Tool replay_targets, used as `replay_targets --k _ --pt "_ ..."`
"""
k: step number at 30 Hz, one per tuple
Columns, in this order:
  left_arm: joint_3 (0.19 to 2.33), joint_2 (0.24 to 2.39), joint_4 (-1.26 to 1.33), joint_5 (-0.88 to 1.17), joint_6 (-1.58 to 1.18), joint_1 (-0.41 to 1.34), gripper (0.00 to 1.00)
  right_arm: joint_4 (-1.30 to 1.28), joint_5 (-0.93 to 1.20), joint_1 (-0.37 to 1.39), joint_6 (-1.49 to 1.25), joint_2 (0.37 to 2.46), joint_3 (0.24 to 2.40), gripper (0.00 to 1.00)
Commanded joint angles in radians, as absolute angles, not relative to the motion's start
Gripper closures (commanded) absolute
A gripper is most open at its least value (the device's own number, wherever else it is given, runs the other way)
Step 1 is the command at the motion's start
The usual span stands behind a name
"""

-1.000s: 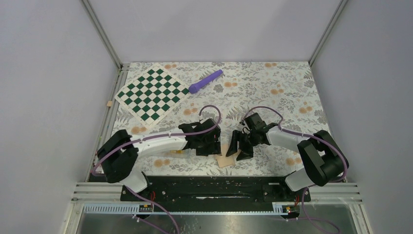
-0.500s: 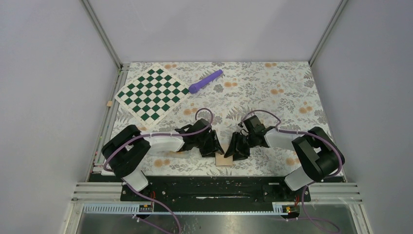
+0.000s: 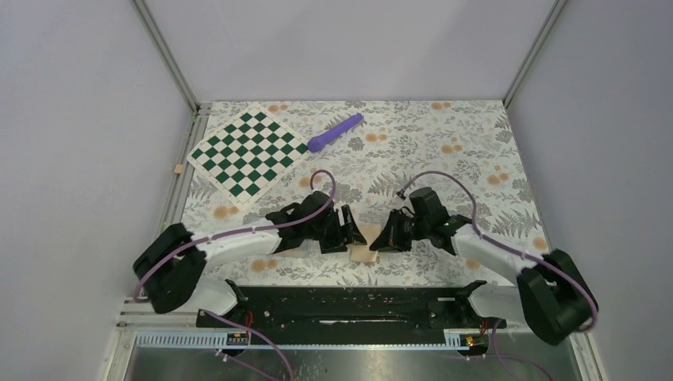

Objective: Put the credit cards into the card holder
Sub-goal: Open the card holder at the center of the board.

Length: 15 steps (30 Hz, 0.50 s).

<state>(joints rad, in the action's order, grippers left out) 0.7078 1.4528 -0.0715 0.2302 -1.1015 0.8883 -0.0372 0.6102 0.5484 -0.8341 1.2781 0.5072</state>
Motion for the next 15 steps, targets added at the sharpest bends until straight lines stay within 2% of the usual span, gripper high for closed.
replay_targets --k 1,6,11,15 --pt "0.749 1.279 -0.154 0.163 -1.044 0.895 0.27 -0.176 0.507 0.555 -0.812 1.069 0.547 1.00" --pt "0.874 1.210 -0.332 0.063 -0.951 0.940 0.25 -0.379 0.439 0.555 -0.783 0.959 0.595 1.00" --pt "1.076 1.275 -0.573 -0.094 -0.913 1.029 0.24 -0.502 0.405 0.555 -0.779 0.910 0.623 1.00" --pt "1.175 1.348 -0.630 -0.137 -0.906 1.092 0.25 -0.544 0.397 0.555 -0.786 0.898 0.633 1.00"
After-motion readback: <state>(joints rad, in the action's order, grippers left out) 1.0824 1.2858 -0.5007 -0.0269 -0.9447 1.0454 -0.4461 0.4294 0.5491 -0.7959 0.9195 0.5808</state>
